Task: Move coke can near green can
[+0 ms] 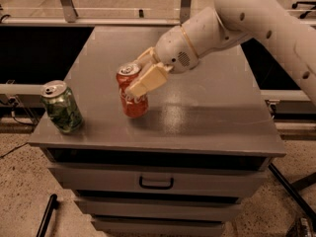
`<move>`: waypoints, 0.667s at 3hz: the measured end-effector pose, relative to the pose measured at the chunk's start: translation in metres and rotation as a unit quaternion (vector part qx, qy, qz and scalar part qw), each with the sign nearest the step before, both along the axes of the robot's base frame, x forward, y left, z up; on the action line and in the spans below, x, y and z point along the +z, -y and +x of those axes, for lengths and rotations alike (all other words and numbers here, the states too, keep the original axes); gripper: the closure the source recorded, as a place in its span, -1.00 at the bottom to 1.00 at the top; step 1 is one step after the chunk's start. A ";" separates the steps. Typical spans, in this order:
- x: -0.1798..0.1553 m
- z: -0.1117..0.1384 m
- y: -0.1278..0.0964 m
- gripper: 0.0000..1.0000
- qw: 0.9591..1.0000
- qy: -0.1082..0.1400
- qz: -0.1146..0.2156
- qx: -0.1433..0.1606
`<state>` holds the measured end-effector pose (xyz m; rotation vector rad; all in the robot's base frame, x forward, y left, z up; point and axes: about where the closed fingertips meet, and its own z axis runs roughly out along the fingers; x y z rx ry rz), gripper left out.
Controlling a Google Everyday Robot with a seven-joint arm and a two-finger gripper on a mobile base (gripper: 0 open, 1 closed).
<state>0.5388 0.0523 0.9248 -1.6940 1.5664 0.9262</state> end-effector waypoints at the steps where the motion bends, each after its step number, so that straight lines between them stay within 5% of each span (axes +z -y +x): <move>1: -0.007 -0.030 -0.001 1.00 0.999 0.024 -0.019 0.009; 2: -0.008 -0.041 -0.007 1.00 0.996 0.080 -0.040 0.000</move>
Offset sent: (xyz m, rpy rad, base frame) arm -0.0484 0.0118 -0.0049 -0.1296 -0.3207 -0.0438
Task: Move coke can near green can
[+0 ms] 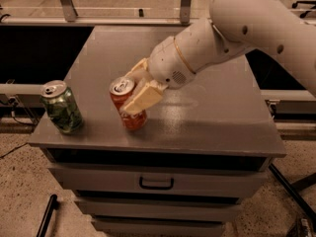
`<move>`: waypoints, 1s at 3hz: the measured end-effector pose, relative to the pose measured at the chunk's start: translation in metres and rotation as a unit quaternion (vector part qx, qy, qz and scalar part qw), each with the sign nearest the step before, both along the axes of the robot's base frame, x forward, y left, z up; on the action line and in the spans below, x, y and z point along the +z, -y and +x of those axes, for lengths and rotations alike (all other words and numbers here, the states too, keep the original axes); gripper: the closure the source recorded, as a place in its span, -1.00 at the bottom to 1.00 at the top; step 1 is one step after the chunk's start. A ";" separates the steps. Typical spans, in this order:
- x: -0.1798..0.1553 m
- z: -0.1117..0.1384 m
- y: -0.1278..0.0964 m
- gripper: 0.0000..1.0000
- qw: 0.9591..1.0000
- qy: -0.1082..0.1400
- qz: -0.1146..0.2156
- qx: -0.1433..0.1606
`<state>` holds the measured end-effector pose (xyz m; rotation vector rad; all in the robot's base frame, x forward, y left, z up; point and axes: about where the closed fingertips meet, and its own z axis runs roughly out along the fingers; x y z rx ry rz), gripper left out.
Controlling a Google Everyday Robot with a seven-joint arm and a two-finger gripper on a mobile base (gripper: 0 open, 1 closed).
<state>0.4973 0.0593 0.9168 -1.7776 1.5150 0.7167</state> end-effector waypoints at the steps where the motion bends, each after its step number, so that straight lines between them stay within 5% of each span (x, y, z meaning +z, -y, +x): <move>1: 0.001 -0.001 -0.010 1.00 0.999 0.036 -0.005 -0.001; 2: -0.002 0.001 -0.025 0.72 0.999 0.046 -0.001 0.006; 3: -0.005 0.004 -0.045 0.12 0.999 0.034 0.017 0.021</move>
Offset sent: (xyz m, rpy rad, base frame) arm 0.0085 0.0412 -0.0091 0.0176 -0.0996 0.0266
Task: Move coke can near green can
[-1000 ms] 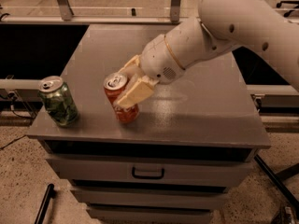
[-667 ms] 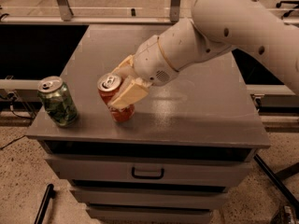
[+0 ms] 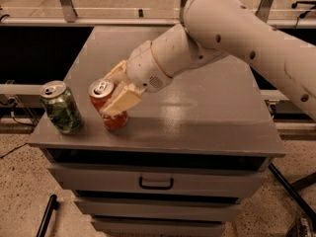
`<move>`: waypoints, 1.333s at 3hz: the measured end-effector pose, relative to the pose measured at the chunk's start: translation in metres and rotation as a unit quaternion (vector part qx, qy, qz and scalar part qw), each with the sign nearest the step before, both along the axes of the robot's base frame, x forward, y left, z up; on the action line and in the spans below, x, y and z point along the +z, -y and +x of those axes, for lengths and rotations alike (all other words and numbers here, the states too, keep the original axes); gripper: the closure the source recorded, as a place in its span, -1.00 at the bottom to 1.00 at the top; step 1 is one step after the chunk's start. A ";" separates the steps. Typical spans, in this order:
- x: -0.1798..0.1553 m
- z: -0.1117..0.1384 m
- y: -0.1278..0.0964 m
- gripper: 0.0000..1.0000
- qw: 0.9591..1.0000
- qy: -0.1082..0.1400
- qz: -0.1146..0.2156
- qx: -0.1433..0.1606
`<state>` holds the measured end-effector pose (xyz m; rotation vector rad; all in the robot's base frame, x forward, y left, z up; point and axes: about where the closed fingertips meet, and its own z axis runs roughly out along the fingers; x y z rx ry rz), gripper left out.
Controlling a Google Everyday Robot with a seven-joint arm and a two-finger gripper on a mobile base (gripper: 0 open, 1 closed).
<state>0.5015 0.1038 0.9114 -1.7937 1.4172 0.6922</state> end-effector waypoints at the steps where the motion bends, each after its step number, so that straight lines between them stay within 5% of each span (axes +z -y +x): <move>1: -0.001 -0.002 -0.022 -0.52 1.000 -0.001 0.003 0.018; 2: -0.004 -0.003 -0.032 -0.96 1.000 0.008 -0.003 0.023; 4: -0.010 0.014 -0.020 -1.00 1.000 0.000 0.004 0.010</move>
Offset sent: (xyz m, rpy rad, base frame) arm -0.0014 0.0409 -0.0069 -0.0189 -0.0366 0.0513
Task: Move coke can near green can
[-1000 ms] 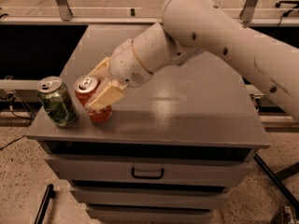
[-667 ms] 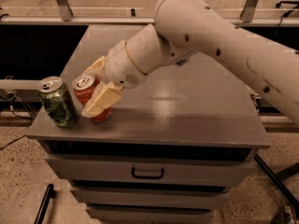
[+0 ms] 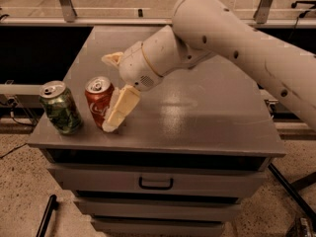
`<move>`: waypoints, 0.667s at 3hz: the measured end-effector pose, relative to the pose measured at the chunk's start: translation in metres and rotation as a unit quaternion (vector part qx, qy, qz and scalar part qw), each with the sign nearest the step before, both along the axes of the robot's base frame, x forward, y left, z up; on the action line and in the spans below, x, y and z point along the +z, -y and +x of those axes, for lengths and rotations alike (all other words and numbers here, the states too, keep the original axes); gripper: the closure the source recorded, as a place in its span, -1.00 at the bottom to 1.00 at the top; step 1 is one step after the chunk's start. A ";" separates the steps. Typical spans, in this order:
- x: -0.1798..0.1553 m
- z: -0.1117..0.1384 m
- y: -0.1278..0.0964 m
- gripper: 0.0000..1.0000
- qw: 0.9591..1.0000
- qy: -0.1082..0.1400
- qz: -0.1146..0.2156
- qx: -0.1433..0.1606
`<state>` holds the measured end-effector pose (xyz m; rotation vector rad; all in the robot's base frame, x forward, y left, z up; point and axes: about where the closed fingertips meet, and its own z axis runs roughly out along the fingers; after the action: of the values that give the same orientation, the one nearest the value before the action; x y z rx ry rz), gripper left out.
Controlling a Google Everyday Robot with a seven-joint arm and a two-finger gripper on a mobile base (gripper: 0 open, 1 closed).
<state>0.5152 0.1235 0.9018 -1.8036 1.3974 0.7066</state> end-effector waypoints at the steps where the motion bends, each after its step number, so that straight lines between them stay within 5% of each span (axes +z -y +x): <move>1: 0.001 0.025 0.047 -1.00 0.999 -0.002 -0.014 -0.029; 2: 0.001 0.037 0.110 -1.00 0.997 -0.004 -0.040 -0.064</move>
Offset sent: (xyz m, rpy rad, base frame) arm 0.0498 -0.2261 0.0041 -0.1643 0.0130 -0.2614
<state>0.5520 0.0132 0.9030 -1.7561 1.5501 0.5992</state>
